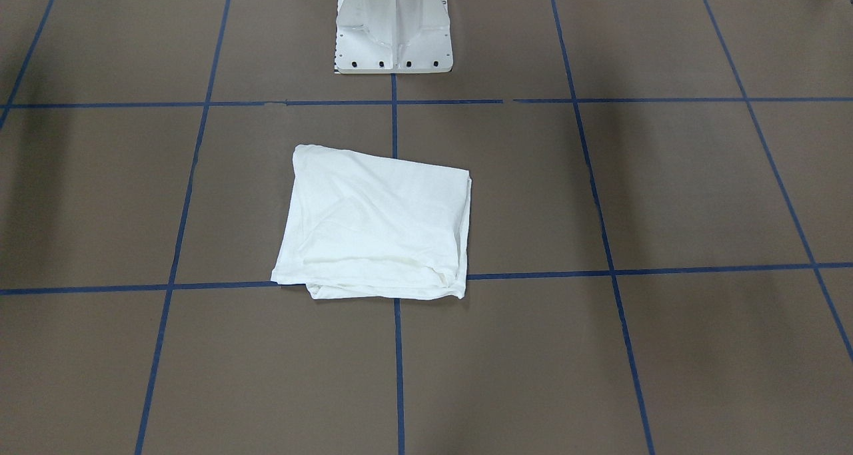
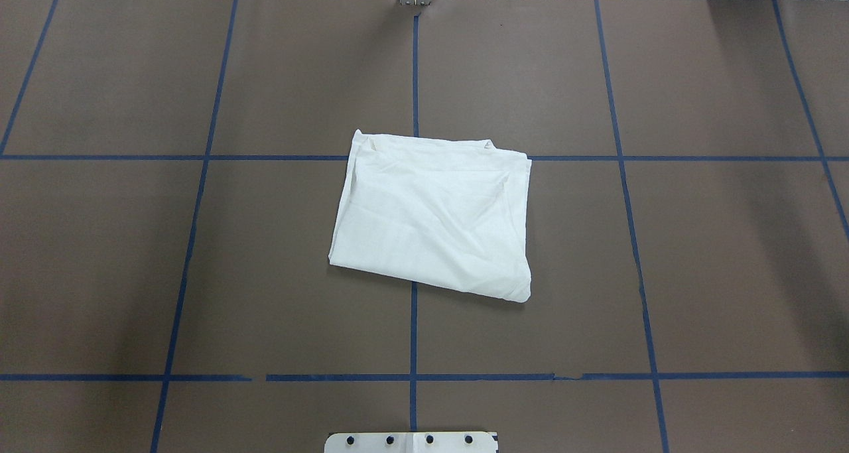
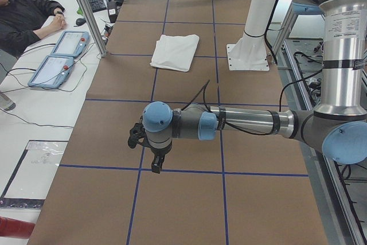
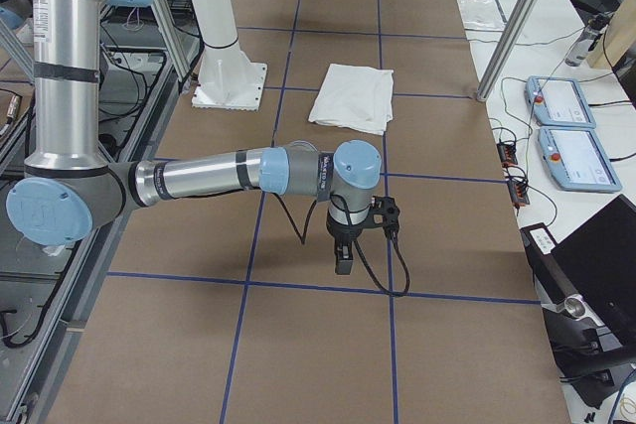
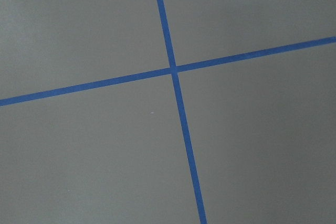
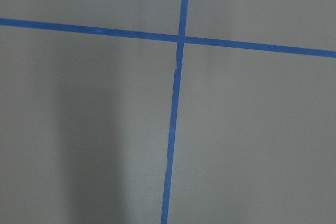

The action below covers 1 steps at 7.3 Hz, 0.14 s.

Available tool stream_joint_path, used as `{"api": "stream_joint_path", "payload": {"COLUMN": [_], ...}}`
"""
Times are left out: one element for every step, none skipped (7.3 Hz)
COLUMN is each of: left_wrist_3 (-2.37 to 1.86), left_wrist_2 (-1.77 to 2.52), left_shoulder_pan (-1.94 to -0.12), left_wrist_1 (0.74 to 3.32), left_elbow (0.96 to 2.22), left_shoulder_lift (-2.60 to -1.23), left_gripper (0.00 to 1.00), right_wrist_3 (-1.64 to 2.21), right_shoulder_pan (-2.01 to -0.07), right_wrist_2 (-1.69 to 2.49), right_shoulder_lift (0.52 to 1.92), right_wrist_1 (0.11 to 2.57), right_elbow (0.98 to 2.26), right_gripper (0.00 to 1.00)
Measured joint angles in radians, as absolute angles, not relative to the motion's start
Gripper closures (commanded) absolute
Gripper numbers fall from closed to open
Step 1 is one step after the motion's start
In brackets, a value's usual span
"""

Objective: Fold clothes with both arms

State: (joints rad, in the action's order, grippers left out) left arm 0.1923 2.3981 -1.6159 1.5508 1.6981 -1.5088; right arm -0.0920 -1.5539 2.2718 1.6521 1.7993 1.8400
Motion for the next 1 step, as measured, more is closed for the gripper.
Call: {"api": "stream_joint_path", "payload": {"left_wrist_3": [0.193], "left_wrist_2": [2.399], "left_shoulder_pan": [-1.616], "left_wrist_1": [1.551], "left_elbow": [1.698], "left_shoulder_lift": [-1.509], "left_gripper": [0.00], "right_wrist_3": [-0.092], "right_shoulder_pan": [-1.554], "right_wrist_2": [2.272], "right_shoulder_lift": [1.652], "right_wrist_1": [1.799], "right_elbow": [1.840], "right_gripper": [0.00]}}
